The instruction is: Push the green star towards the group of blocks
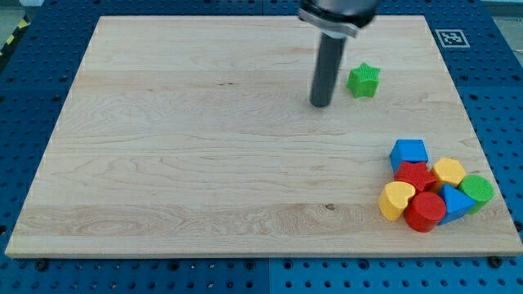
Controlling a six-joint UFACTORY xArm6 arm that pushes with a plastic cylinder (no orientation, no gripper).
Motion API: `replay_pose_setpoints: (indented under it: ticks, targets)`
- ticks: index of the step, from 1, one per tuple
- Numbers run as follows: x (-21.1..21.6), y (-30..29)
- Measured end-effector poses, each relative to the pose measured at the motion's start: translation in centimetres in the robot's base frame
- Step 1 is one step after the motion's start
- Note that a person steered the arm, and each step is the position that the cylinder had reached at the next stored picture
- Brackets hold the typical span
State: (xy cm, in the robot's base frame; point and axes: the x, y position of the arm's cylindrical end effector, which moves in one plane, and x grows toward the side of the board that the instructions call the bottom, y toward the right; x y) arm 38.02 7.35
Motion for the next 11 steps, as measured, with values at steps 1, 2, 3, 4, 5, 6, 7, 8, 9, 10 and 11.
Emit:
replay_pose_setpoints:
  ticks: [1,2,3,4,5,6,7,8,9,10,11]
  targets:
    - [-3.9,1.3]
    - [-3.9,5.7]
    - [-3.2,8.3]
    - [-3.2,8.3]
    - [-3.6,8.7]
    - [-3.6,8.7]
    - [-2.6,8.8]
    - [-0.7,9.2]
    - [1.6,9.6]
    - [3.7,10.6]
    - [6.0,12.3]
